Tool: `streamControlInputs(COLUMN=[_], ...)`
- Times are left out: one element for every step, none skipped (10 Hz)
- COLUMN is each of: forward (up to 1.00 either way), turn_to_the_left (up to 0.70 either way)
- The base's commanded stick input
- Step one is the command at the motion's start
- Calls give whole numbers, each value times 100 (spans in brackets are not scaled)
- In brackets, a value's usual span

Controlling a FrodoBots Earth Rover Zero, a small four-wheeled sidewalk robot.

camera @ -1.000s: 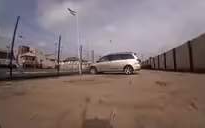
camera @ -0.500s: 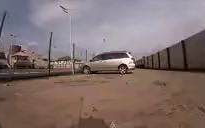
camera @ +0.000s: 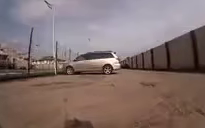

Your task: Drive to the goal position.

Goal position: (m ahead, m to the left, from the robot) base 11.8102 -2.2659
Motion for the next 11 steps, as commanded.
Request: streamControlInputs(forward=[70, 70, 70, 70, 70, 70, 70, 70, 70, 70, 70], turn_to_the_left=[-35, -35, -35, -35, -35, -35, -35, -35, -7, 0, 0])
